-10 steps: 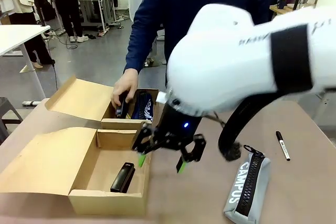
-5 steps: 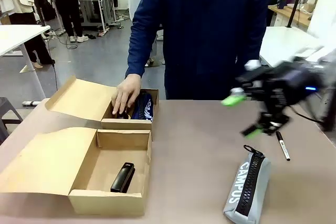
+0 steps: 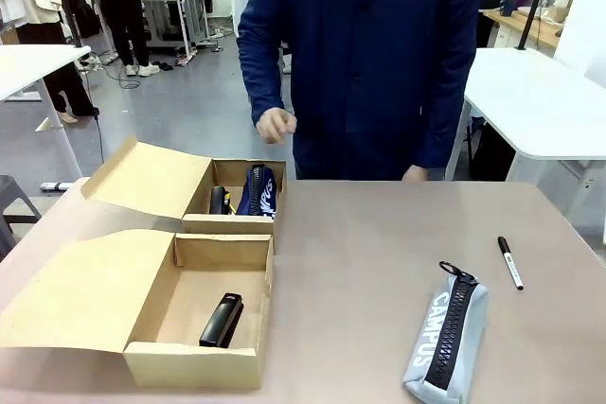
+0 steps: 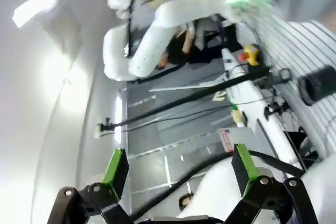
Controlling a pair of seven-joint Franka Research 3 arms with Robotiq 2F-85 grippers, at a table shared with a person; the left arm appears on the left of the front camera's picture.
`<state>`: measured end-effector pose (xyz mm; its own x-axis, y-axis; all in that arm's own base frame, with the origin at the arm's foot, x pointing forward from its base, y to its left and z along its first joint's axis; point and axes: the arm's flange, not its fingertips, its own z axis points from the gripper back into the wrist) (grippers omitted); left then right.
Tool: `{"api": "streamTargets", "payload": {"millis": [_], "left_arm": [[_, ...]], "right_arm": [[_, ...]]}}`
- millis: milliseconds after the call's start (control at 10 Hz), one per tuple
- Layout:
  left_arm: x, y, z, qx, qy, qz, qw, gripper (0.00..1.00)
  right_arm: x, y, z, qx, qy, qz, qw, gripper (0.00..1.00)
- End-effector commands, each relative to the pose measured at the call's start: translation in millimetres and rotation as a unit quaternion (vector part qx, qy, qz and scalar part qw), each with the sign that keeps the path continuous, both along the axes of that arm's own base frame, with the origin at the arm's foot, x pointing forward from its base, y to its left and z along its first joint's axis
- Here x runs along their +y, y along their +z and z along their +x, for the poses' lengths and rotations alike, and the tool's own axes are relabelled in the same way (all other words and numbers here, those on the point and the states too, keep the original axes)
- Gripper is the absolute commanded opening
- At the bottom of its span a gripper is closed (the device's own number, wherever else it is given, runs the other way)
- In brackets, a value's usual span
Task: Place items inside the box.
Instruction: Pick up a Pencil pouch or Stapler and place it inside the Mailer Box closest to the robot.
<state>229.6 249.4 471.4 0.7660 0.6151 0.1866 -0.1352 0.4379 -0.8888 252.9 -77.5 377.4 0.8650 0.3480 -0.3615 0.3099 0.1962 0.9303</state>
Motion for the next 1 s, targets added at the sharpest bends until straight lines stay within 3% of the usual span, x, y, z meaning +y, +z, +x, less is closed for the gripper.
{"api": "streamTargets", "payload": {"millis": [0,100,900], "left_arm": [[-1,0,0,-0.014,-0.004,-0.003,1.000,1.00],[-1,0,0,-0.014,-0.004,-0.003,1.000,1.00],[-1,0,0,-0.014,-0.004,-0.003,1.000,1.00]], "right_arm": [[10,-36,7,-0.003,-0.046,-0.083,0.995,1.00],[0,0,0,0.000,0.000,0.000,1.000,1.00],[0,0,0,0.000,0.000,0.000,1.000,1.00]]}}
